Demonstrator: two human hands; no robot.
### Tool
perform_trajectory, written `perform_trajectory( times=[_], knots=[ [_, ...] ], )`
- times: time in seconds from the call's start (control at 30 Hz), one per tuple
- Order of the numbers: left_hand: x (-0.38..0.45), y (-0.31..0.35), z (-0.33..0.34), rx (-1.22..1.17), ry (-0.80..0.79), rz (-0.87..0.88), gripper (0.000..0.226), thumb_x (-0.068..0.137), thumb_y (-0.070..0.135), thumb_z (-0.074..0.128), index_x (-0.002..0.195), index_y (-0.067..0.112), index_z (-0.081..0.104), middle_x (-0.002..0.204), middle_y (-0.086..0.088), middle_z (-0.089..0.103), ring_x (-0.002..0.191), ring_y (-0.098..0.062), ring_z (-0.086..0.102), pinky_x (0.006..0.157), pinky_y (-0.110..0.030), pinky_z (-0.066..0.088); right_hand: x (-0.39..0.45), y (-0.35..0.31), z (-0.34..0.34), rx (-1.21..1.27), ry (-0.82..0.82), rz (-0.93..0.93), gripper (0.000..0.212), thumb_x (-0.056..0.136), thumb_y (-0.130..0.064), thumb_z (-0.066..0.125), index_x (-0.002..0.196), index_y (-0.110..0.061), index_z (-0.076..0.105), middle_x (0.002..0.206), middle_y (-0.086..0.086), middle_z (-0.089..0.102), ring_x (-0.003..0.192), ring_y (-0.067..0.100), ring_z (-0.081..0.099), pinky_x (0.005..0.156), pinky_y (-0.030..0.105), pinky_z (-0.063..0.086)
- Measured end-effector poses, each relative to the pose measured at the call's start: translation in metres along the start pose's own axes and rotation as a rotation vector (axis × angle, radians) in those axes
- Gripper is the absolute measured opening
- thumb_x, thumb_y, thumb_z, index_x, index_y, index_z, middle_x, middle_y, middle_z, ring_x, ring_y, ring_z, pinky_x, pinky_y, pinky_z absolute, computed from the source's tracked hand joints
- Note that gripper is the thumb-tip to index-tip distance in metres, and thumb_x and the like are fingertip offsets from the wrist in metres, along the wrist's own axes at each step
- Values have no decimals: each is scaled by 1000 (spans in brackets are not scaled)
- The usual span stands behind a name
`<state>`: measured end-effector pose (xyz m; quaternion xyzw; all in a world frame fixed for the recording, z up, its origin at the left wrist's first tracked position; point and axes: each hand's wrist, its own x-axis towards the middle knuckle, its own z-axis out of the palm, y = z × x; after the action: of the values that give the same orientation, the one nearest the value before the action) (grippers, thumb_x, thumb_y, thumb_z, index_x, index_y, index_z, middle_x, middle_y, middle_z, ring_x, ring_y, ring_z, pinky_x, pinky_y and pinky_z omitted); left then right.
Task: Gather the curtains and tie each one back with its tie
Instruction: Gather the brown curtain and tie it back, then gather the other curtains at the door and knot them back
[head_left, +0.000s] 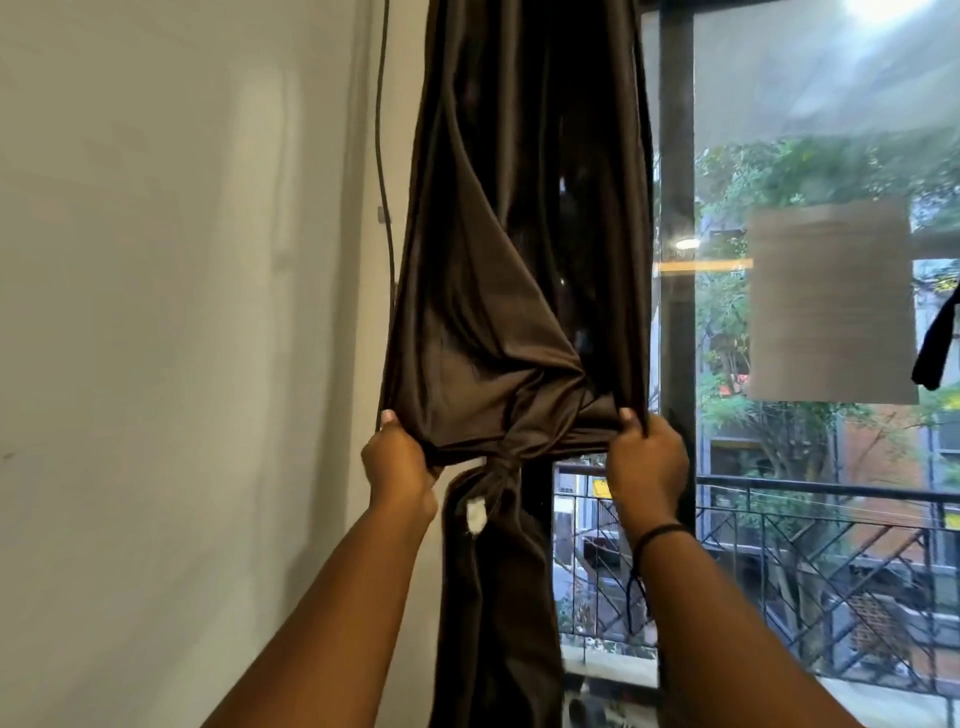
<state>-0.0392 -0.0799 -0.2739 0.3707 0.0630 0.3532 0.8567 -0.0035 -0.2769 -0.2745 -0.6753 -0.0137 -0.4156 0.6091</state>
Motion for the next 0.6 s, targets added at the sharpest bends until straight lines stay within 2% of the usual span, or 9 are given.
perform_trajectory(
  times=[0.1, 0.17, 0.23, 0.3, 0.4, 0.5, 0.57, 0.6],
  knots=[
    [-8, 0, 3, 52, -34, -1, 41, 98, 41, 41, 127, 14, 54, 106, -4, 61, 102, -30, 59, 95, -45, 49, -11, -4, 13, 15, -77, -66, 28, 97, -26, 48, 103, -4, 64, 103, 21, 65, 94, 37, 58, 70, 33, 38],
    [-19, -8, -3, 163, -153, 51, 33, 98, 42, 40, 115, 20, 58, 95, 1, 63, 98, -26, 61, 94, -40, 49, -28, 0, 18, -3, -184, -187, 28, 94, -34, 52, 92, -9, 64, 95, 16, 64, 90, 33, 58, 72, 34, 43],
    [-29, -18, -8, 330, -258, 107, 30, 97, 44, 41, 102, 20, 60, 93, 0, 65, 91, -22, 63, 87, -37, 51, -49, 6, 20, -58, -297, -309, 27, 92, -35, 55, 81, -12, 63, 85, 8, 57, 80, 24, 56, 68, 30, 39],
    [-35, -31, -12, 449, -274, 177, 24, 97, 40, 43, 97, 22, 59, 96, -5, 67, 87, -21, 64, 84, -39, 53, -69, 18, 25, -195, -389, -387, 20, 93, -31, 53, 84, -13, 59, 87, 4, 53, 80, 21, 53, 67, 29, 37],
    [-51, -48, -18, 562, -302, 359, 20, 97, 36, 45, 112, 25, 53, 107, -3, 64, 95, -20, 63, 88, -43, 52, -85, 38, 23, -334, -385, -386, 13, 92, -29, 49, 89, -17, 55, 91, 6, 57, 84, 27, 57, 71, 38, 46],
    [-78, -67, -25, 654, -376, 583, 49, 95, 30, 51, 139, 27, 31, 136, -1, 48, 121, -13, 50, 102, -32, 44, -87, 56, -2, -509, -307, -436, 16, 89, -38, 51, 91, -23, 55, 90, 0, 61, 85, 24, 61, 72, 38, 48],
    [-95, -86, -30, 844, -430, 794, 66, 93, 33, 52, 148, 21, 18, 151, -3, 29, 137, -12, 31, 110, -28, 30, -83, 66, -27, -625, -267, -498, 20, 86, -43, 53, 94, -24, 56, 91, -2, 63, 90, 23, 61, 76, 37, 46],
    [-103, -97, -33, 972, -442, 891, 70, 92, 38, 50, 149, 19, 15, 154, -7, 23, 140, -17, 25, 111, -30, 27, -81, 70, -42, -675, -251, -524, 23, 85, -44, 54, 96, -24, 57, 93, -2, 64, 93, 23, 61, 79, 38, 45]
  ],
)
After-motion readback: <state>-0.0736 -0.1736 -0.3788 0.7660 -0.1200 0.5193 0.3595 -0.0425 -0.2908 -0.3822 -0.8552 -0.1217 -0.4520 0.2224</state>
